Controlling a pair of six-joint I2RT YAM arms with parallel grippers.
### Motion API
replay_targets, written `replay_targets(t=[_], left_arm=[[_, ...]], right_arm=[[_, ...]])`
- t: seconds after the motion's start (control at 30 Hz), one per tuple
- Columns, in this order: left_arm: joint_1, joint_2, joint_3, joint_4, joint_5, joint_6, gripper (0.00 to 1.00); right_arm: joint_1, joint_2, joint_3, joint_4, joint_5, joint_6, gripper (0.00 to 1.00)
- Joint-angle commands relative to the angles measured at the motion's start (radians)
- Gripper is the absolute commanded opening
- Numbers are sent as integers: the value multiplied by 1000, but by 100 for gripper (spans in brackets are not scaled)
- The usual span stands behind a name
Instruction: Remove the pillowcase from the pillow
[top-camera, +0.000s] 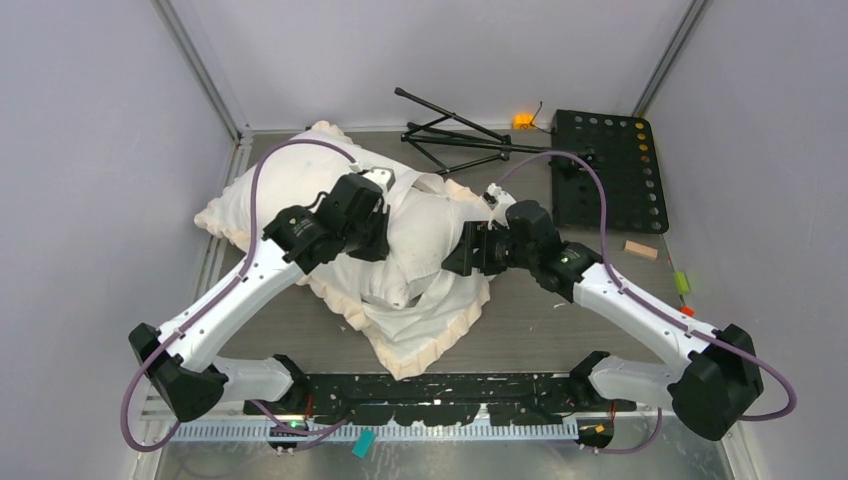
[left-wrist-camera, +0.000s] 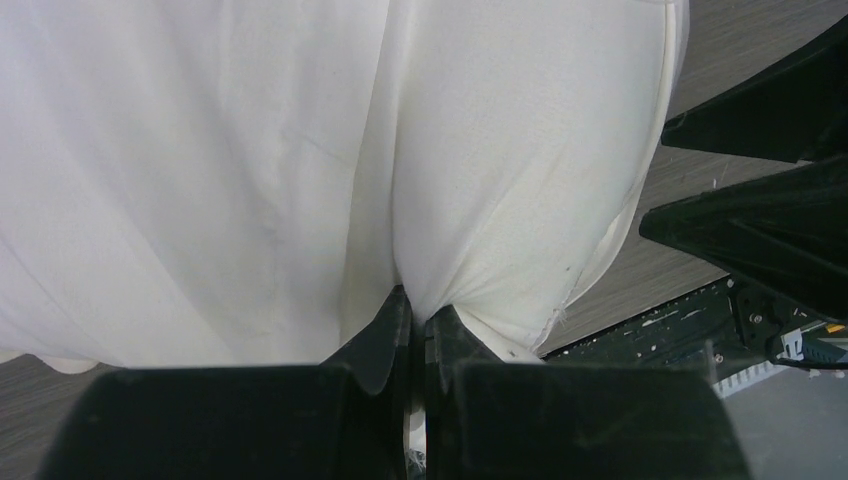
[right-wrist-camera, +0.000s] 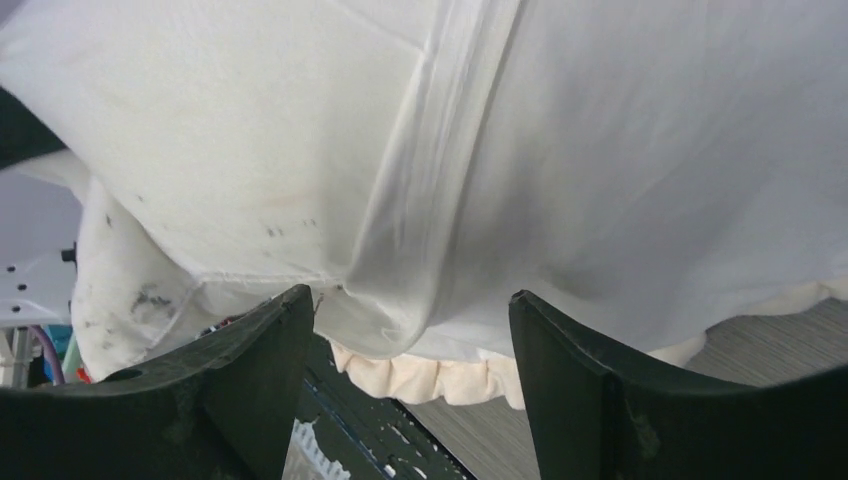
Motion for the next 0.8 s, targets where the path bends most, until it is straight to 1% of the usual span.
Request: replay_targets(t=[0.0,0.1,0.23,0.37,0.5,0.6,0.77], left_arm=[[6,-62,-11,57,49,-40,0],[6,-79,-25,54,47,-40,0],[6,-99,-7,14,19,-22,0],[6,-119,17,-10,16,-12,0],[8,-129,72,-66,-20,4,0],[9,-149,108,-99,-54,15,0],[11,-160,158,-139,-69,23,0]], right_arm=[[7,47,88,4,112,29,70],[7,71,115,-41,216,55,64],[4,74,122,-70,341,60,63],[4,98,135,-96,392,45,62],[-27,133,168,-201,502,46,56],[-98,140,138,-196,487,44,54],[-229,163,81,-132,358,33,52]])
